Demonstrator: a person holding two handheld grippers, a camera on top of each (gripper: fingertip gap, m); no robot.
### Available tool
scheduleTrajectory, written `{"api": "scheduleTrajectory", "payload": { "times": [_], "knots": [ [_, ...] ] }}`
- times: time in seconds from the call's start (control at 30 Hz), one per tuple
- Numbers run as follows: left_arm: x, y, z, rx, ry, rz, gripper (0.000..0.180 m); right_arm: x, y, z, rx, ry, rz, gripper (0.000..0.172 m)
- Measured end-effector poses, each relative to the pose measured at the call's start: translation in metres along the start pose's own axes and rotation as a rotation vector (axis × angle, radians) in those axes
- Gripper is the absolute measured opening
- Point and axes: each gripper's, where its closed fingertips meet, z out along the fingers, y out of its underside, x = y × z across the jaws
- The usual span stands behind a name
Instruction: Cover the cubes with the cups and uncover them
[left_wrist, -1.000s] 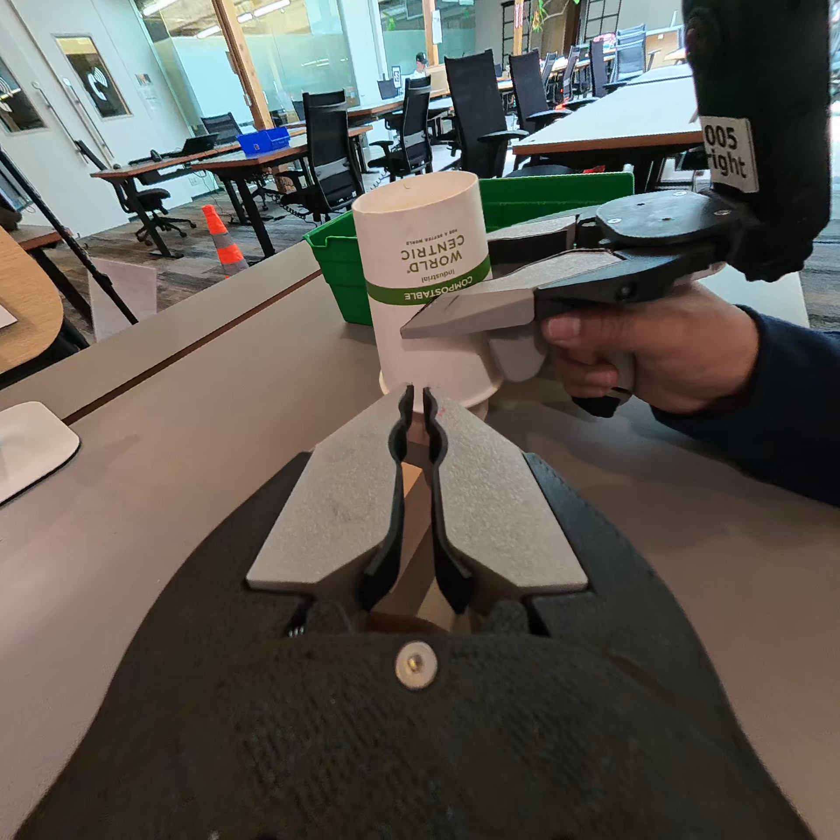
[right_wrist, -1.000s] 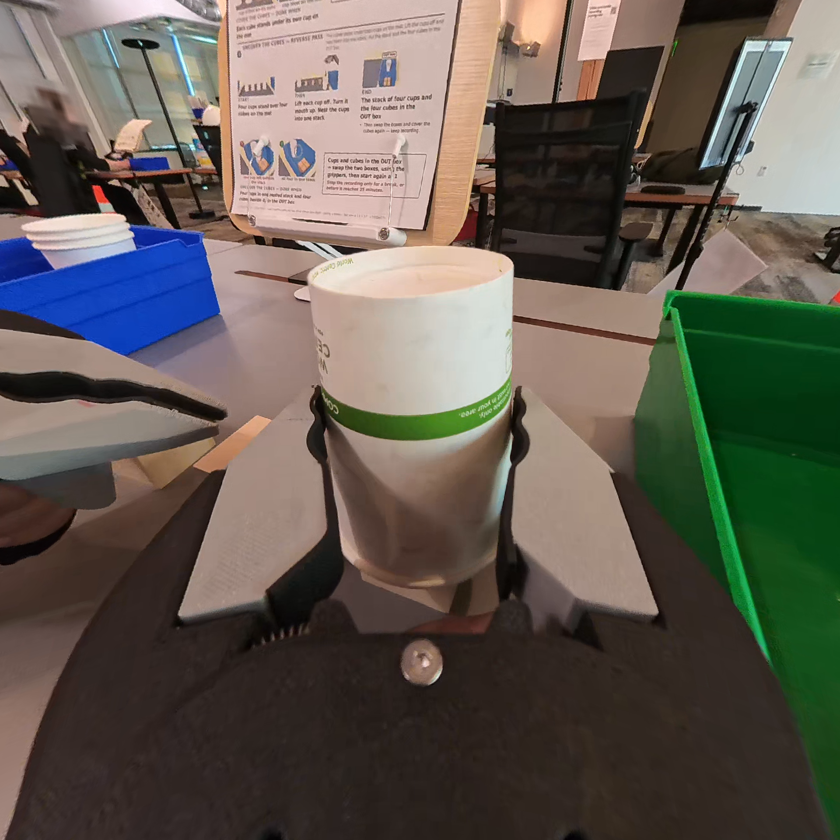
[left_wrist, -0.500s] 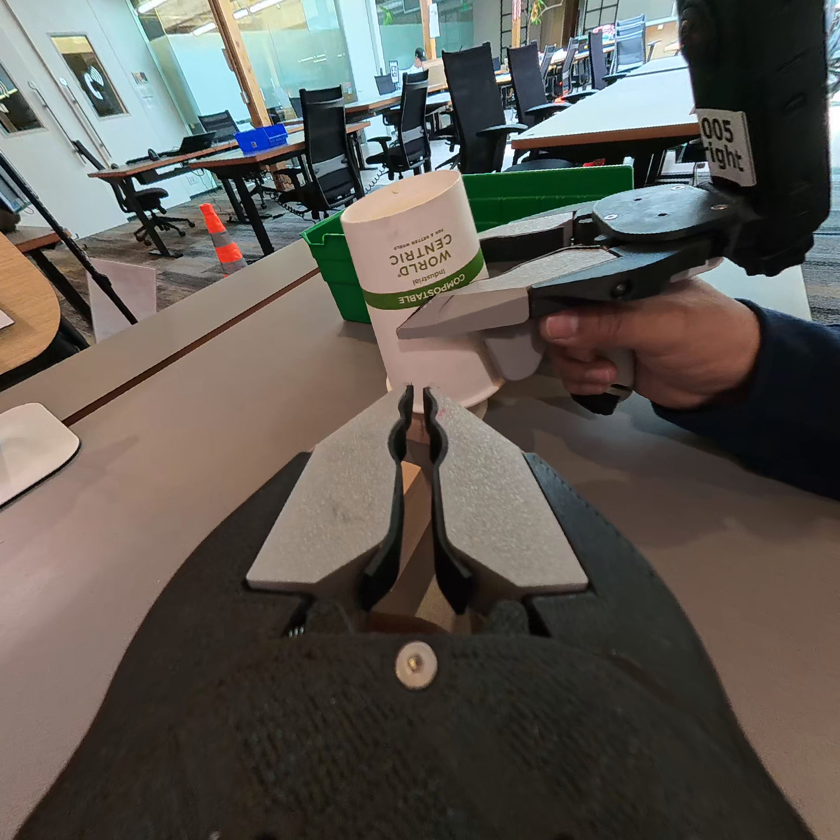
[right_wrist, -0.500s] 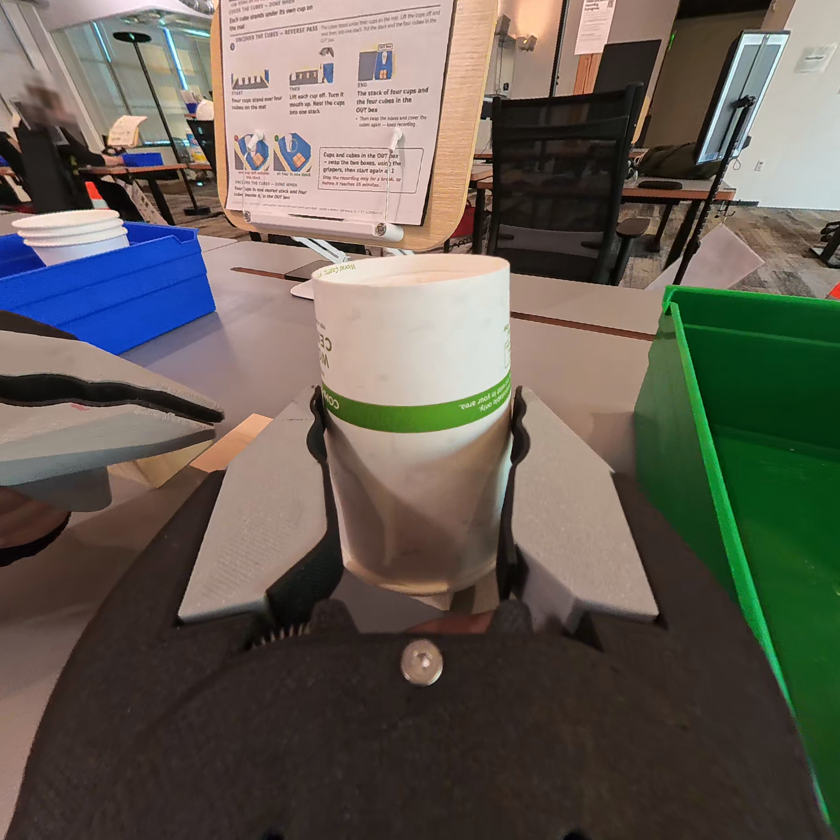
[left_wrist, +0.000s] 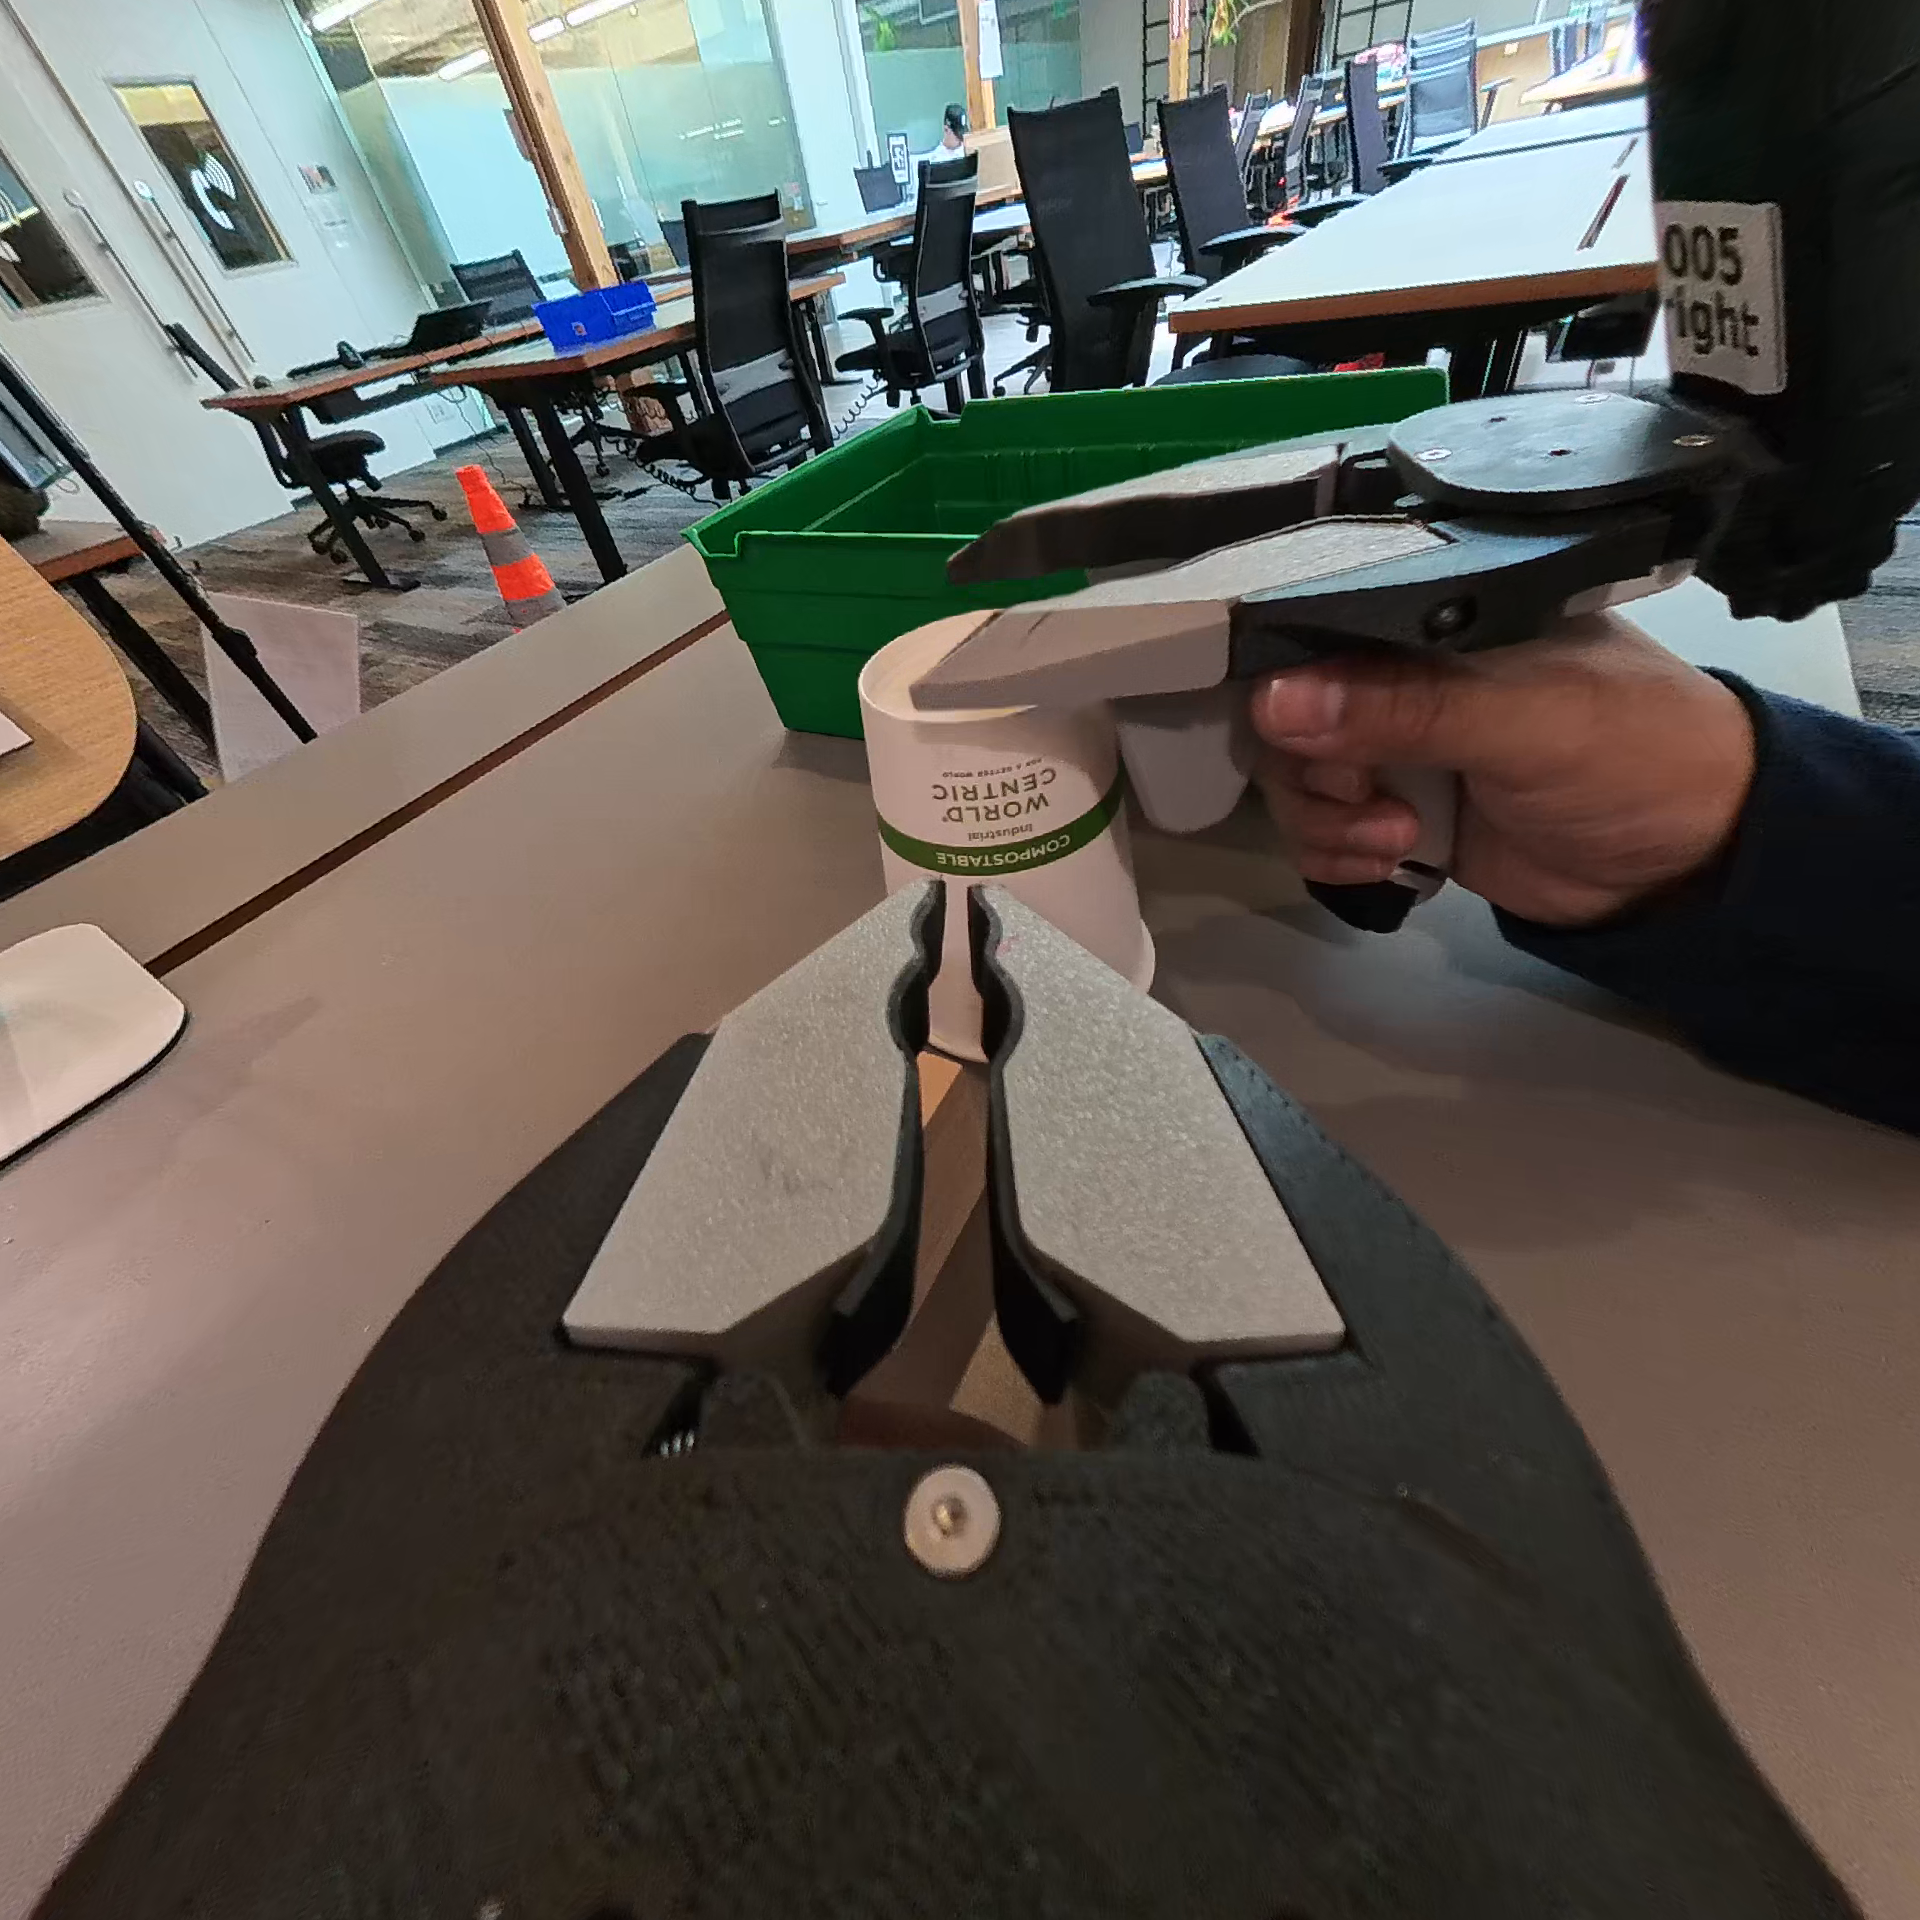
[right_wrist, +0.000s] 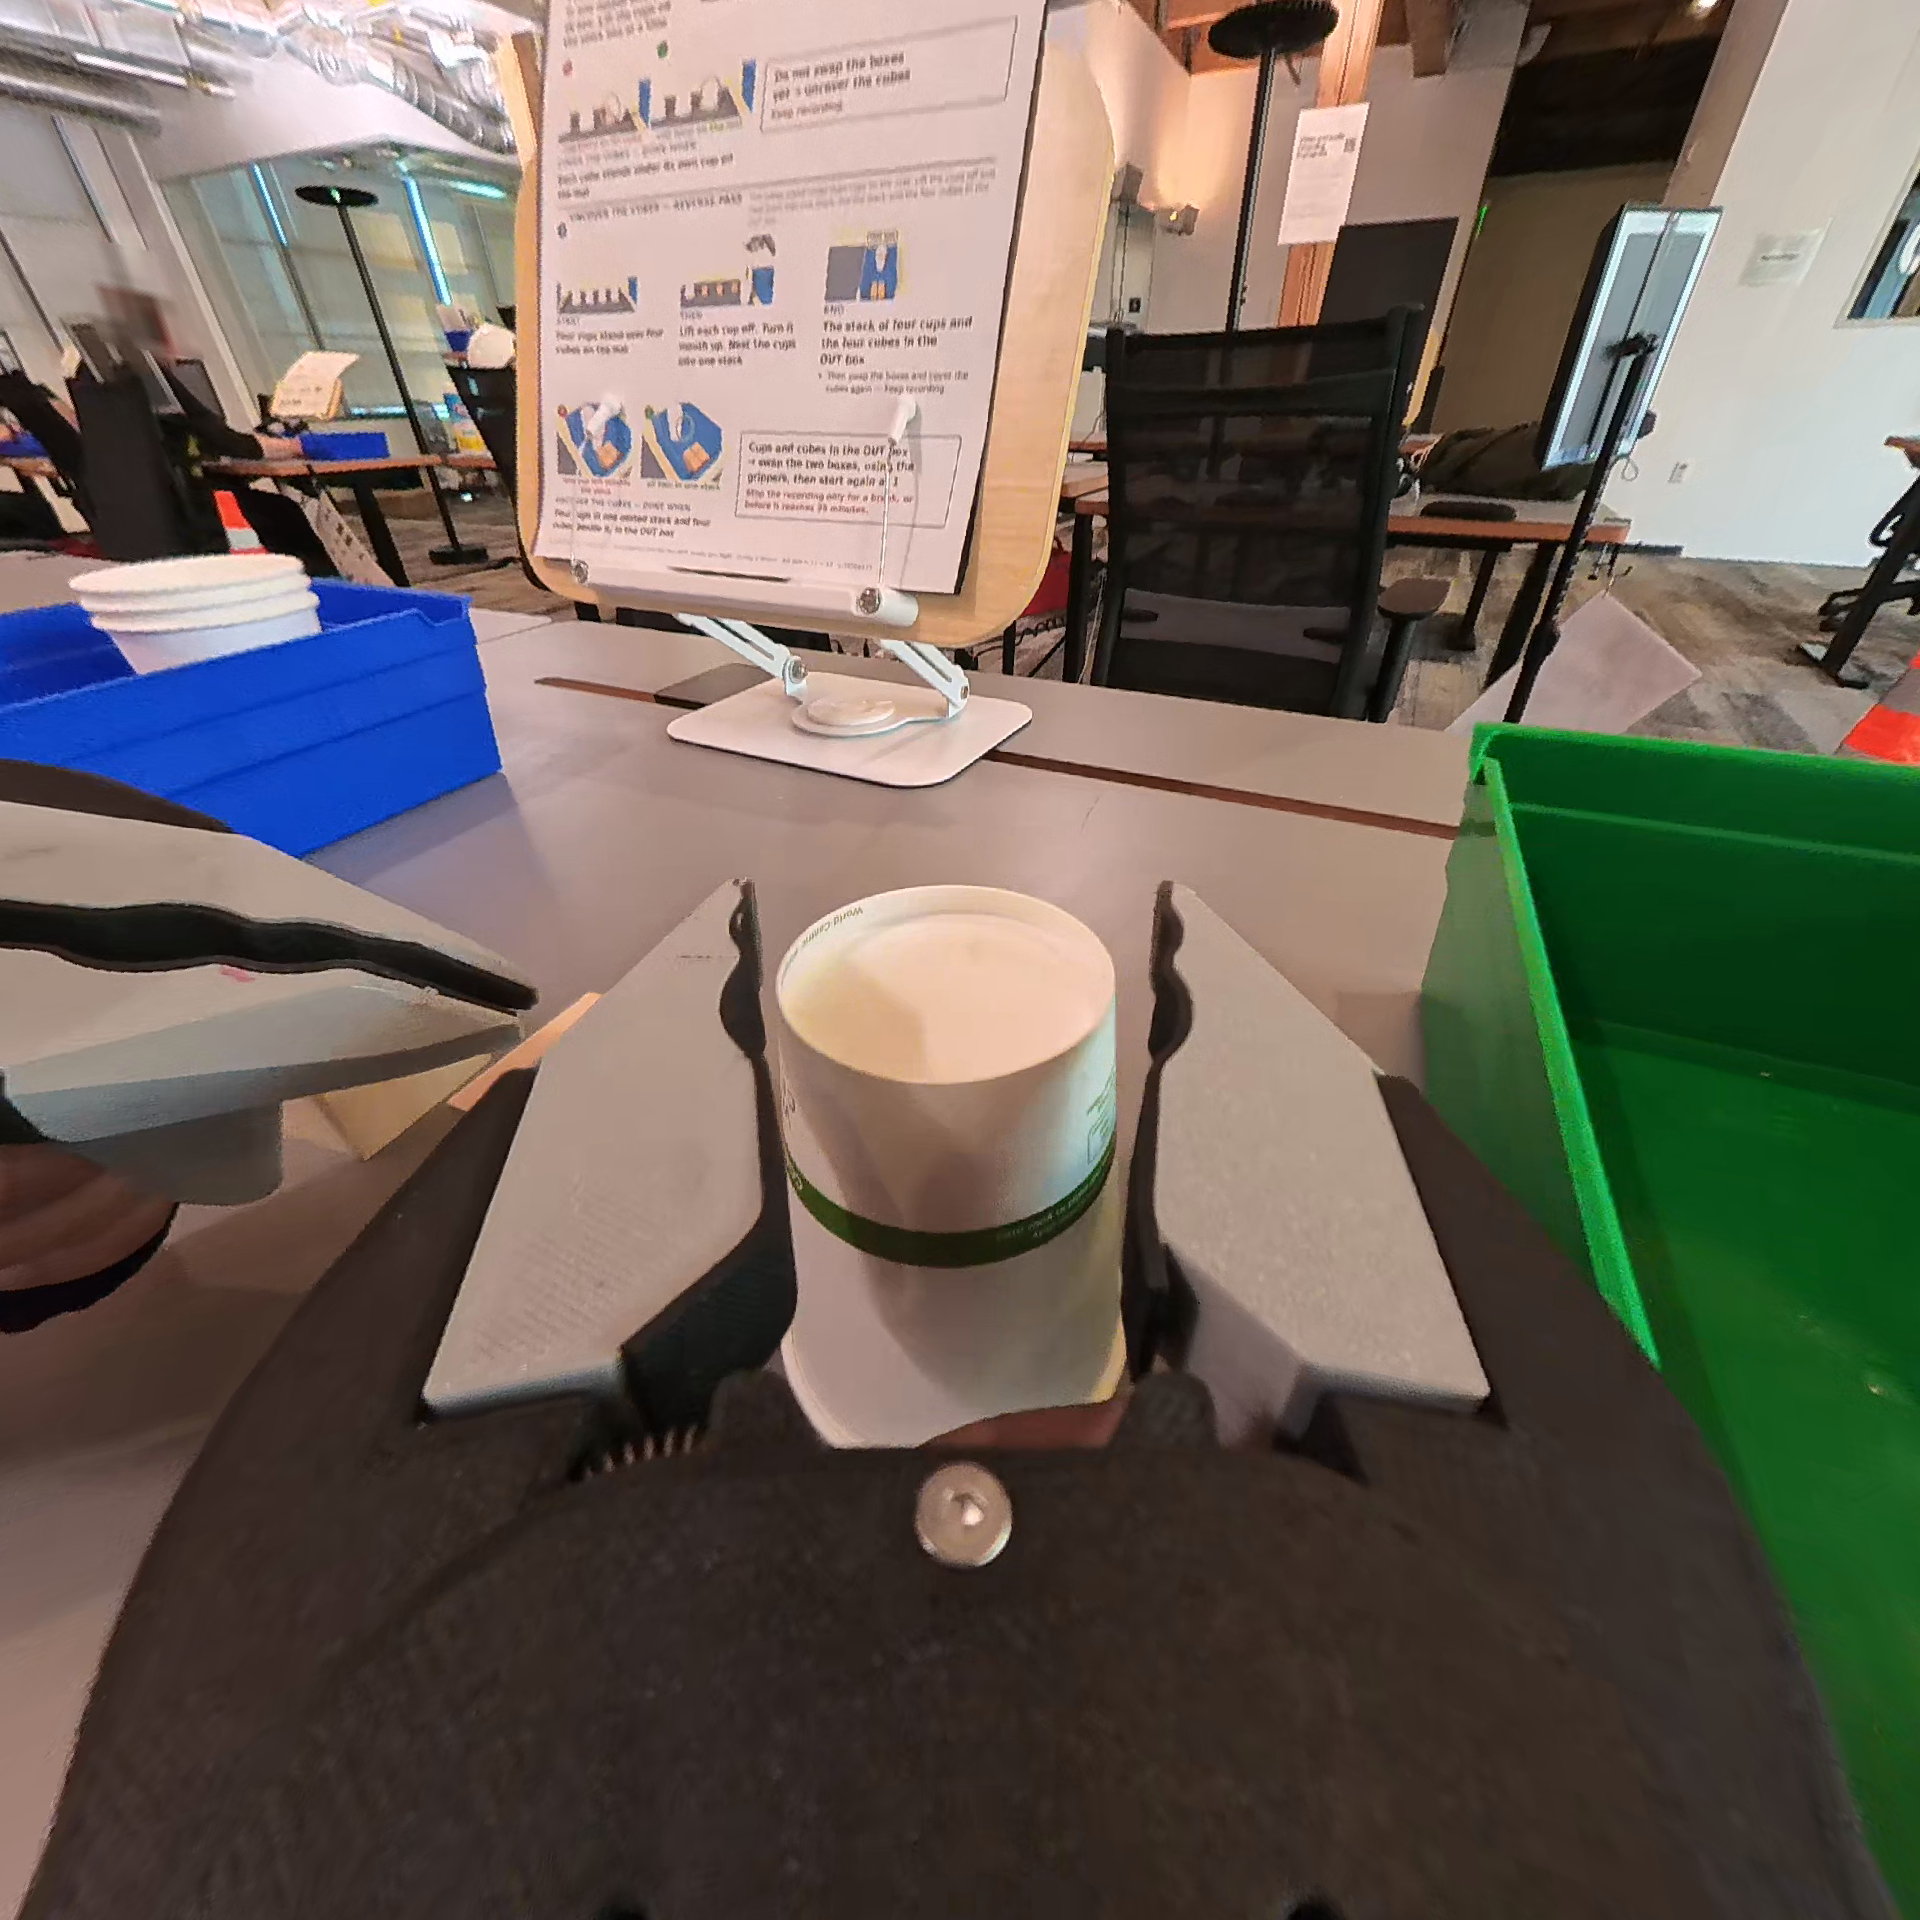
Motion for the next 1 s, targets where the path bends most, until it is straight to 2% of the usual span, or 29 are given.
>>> {"api": "scheduleTrajectory", "payload": {
  "times": [0.1,0.2,0.3,0.37,0.57,0.67,0.87,1.0],
  "knots": [
    [0.000,0.001,0.000,-0.003,0.000,-0.001,0.003,-0.001,-0.009,-0.004,0.052,-0.001,0.003,0.075],
    [0.000,0.001,0.001,-0.006,-0.004,0.002,0.003,-0.007,-0.036,-0.017,0.200,-0.030,-0.002,0.079],
    [-0.001,0.002,0.001,-0.008,-0.013,0.003,0.003,-0.028,-0.068,-0.042,0.408,-0.119,-0.058,0.067],
    [-0.003,0.003,0.001,-0.011,-0.024,0.002,0.003,-0.043,-0.071,-0.049,0.439,-0.167,-0.121,0.058],
    [-0.009,0.015,0.004,-0.069,-0.038,-0.029,0.003,-0.072,-0.032,-0.026,0.200,-0.339,-0.115,0.055],
    [-0.013,0.019,0.004,-0.097,-0.059,-0.022,0.003,-0.069,-0.019,-0.018,0.132,-0.297,-0.158,0.050],
    [-0.010,0.050,0.011,-0.255,-0.055,-0.012,0.000,-0.049,0.011,0.001,-0.032,-0.164,-0.202,0.046],
    [-0.011,0.051,0.009,-0.270,-0.058,-0.035,0.000,-0.047,0.009,0.000,-0.025,-0.156,-0.192,0.047]
  ]
}}
